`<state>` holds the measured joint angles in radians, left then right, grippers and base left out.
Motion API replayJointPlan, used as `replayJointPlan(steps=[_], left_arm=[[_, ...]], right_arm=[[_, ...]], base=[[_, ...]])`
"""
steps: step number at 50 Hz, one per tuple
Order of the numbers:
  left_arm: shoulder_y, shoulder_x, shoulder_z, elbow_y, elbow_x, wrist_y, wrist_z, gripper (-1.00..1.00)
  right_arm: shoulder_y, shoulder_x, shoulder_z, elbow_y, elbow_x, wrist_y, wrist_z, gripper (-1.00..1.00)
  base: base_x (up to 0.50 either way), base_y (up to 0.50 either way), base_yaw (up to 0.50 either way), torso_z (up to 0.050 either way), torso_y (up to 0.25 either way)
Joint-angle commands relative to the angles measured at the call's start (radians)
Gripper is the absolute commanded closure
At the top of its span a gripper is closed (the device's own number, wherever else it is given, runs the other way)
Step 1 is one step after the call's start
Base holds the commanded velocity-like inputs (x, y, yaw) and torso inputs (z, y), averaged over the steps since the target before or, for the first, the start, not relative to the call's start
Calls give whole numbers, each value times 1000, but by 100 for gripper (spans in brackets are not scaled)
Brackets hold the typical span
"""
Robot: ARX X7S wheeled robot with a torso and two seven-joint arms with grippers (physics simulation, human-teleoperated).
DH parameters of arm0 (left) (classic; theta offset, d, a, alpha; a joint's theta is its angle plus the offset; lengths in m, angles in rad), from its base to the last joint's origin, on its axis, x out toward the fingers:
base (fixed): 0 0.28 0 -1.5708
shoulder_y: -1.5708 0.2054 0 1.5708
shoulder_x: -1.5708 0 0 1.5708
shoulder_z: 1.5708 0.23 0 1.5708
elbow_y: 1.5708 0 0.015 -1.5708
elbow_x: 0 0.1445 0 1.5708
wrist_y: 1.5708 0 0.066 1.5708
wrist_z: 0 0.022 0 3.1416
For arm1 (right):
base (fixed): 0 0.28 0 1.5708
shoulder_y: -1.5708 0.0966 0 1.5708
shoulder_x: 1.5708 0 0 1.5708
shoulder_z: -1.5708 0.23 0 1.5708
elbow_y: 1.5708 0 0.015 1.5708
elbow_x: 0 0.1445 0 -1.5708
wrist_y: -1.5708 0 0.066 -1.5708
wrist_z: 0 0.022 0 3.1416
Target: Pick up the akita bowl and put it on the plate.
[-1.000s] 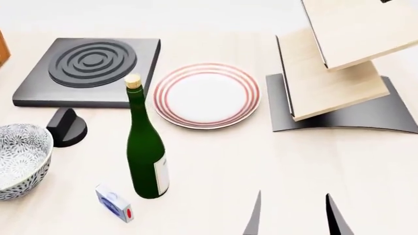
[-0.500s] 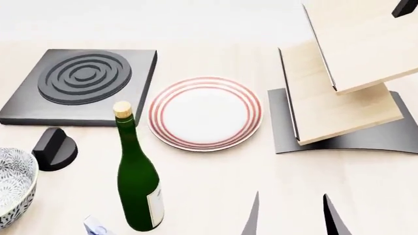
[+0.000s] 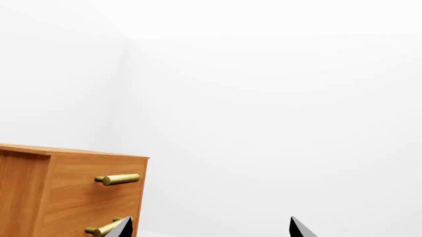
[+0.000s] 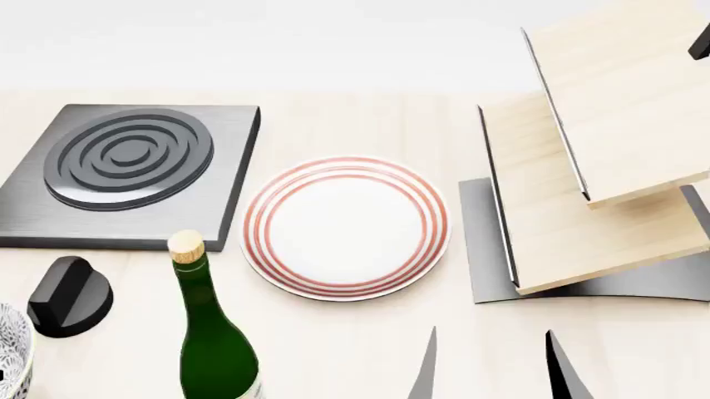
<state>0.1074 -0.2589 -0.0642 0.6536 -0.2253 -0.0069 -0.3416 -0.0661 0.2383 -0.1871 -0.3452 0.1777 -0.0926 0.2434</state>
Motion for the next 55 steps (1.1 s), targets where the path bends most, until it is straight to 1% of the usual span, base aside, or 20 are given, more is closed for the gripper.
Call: replayJointPlan(steps=[1,55], left_arm=[[1,-4,6,-2,0,3,-5,-100],[1,-29,25,-2,-4,8,-26,-100]], right_arm=[[0,6,-4,-1,2,-4,5,-100],[11,22,-32,24,8,-15,26,-100]], base=[[211,0,0,0,0],[210,0,0,0,0]])
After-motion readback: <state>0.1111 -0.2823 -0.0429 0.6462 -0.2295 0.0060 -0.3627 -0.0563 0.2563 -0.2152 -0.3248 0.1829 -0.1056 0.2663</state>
